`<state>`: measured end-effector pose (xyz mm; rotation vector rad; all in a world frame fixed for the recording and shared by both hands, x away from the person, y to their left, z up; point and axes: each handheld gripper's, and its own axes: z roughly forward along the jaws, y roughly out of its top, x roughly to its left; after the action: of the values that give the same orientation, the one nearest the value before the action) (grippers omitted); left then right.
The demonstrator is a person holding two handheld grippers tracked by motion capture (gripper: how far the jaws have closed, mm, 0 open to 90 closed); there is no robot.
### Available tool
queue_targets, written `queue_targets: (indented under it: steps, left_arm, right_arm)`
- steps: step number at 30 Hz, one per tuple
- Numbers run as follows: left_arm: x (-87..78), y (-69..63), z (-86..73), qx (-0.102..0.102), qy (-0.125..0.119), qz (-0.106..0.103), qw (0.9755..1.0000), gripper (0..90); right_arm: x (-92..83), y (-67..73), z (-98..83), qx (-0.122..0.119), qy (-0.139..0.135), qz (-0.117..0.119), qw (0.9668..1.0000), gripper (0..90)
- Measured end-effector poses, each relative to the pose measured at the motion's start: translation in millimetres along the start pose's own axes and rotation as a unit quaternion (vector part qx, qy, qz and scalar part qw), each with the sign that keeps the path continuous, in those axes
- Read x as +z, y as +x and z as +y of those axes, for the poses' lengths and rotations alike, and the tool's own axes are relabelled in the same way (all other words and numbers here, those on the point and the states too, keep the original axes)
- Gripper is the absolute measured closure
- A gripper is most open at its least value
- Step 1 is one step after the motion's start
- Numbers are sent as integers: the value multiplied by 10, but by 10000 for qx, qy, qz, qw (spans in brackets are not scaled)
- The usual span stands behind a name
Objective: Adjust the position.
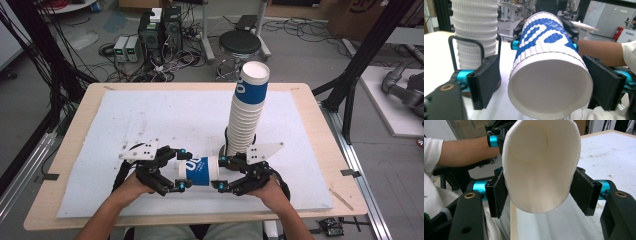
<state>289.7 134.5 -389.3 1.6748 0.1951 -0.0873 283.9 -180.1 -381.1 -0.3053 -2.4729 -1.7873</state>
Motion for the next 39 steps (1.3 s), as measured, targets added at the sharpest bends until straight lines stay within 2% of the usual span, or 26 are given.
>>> queue_targets:
  steps: [4,9,13,17,21,27,29,33,36,37,39]
  left_arm:
    - [-39,-10,41,-9,137,98,9999,146]
    - [-115,-31,118,95,383,169,9991,146]
    - [-137,-41,211,198,542,235,9981,146]
    - [-131,-42,279,226,674,283,9971,146]
    - [-104,-33,327,219,860,268,9957,146]
    - [-36,-16,385,228,1202,264,9921,146]
    - [-4,-10,390,215,1327,271,9905,146]
    - [63,0,391,227,1643,219,9859,148]
    - [102,9,394,279,1833,176,9825,151]
    - [109,12,393,283,1873,156,9818,151]
    - [132,17,384,269,1950,135,9803,156]
  right_arm:
    - [-18,-4,20,2,130,-30,9999,353]
    - [-67,-9,95,-96,395,-232,9989,353]
    - [-95,-8,188,-205,762,-403,9961,352]
    - [-92,5,308,-429,1174,-499,9909,352]
    - [-62,21,427,-615,1578,-557,9840,351]
    - [37,52,579,-857,2186,-595,9702,351]
    - [75,58,619,-912,2348,-578,9660,351]
    - [150,69,684,-1004,2597,-522,9590,350]
    - [215,83,723,-1051,2849,-483,9516,351]
    - [243,87,740,-1085,2951,-489,9480,350]
    - [279,91,765,-1139,3085,-471,9432,350]
